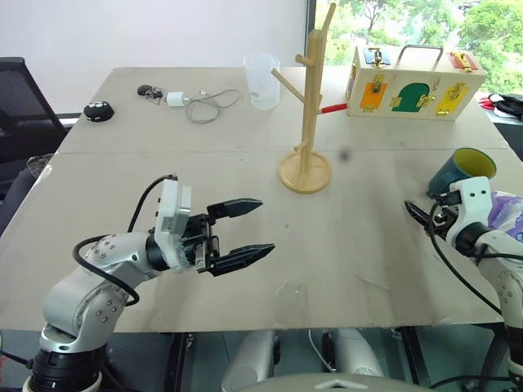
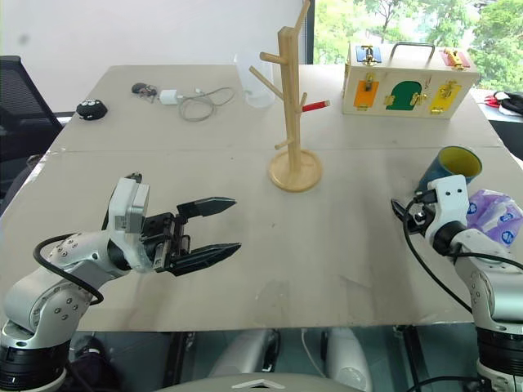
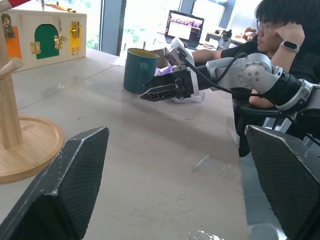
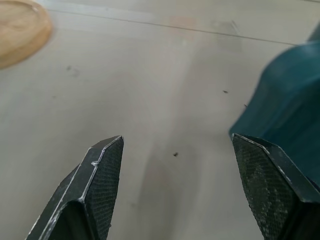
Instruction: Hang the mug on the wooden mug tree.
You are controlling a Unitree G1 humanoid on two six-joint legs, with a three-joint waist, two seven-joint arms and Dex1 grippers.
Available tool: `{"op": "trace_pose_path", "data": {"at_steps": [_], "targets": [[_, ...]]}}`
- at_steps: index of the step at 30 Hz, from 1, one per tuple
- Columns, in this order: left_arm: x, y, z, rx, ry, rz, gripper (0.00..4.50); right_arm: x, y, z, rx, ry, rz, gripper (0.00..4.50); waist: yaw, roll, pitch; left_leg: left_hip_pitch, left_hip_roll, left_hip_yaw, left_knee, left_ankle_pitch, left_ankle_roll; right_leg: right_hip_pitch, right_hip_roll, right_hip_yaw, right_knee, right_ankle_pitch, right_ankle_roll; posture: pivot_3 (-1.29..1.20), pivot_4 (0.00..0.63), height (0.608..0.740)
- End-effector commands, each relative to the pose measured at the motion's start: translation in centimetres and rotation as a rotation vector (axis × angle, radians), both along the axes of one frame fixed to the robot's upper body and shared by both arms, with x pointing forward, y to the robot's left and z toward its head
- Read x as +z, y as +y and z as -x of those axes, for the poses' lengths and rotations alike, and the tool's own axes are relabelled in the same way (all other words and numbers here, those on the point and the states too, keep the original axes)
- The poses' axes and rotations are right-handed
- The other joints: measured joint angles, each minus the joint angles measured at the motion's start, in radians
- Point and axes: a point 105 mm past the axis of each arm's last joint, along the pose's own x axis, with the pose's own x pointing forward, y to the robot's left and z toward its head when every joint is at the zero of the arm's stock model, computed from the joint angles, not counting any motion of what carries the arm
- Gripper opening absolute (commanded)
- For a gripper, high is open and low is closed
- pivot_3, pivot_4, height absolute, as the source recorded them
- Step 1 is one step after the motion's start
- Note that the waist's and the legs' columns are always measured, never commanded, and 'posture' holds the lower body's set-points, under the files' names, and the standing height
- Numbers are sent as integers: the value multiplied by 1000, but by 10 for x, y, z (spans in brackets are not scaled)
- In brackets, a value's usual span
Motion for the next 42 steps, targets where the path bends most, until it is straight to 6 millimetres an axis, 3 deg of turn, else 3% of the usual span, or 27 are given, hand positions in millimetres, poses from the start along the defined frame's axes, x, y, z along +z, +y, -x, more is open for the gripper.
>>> {"op": "trace_pose_path", "data": {"at_steps": [1,13,29,31,33,35,37,42], "targets": [[8,3,4,-6,-57,-18,4500,12,-11,-2,-29,-47,19,3435,-1,0,0,0,0,0,0,0,0,0,0,0,0,0,0,0,150,740],[11,4,3,-5,-64,-23,4500,8,-18,-20,-44,-79,6,3435,-19,0,0,0,0,0,0,0,0,0,0,0,1,0,0,0,150,740],[18,3,9,5,-54,-8,4500,16,-3,-40,13,-111,4,3435,-20,0,0,0,0,0,0,0,0,0,0,1,1,0,0,0,150,740],[17,3,9,8,-53,-8,4500,16,-3,-41,13,-106,2,2481,-20,0,0,0,0,0,0,0,0,0,0,1,1,0,0,0,150,740],[18,2,9,10,-53,-8,4500,15,-2,-42,15,-100,4,1837,-20,0,0,0,0,0,0,0,0,0,0,1,1,0,0,0,150,740],[18,2,9,11,-54,-8,4500,15,-2,-42,19,-98,2,659,-20,0,0,0,0,0,0,0,0,0,0,1,1,0,0,0,150,740],[19,1,8,13,-55,-8,4500,16,0,-43,25,-101,7,20,-20,0,0,0,0,0,0,0,0,0,0,1,1,0,0,0,150,740],[18,1,7,20,-53,-6,4500,32,13,-42,96,-144,11,20,-20,0,0,0,0,0,0,0,0,0,0,1,1,0,0,0,150,740]]}}
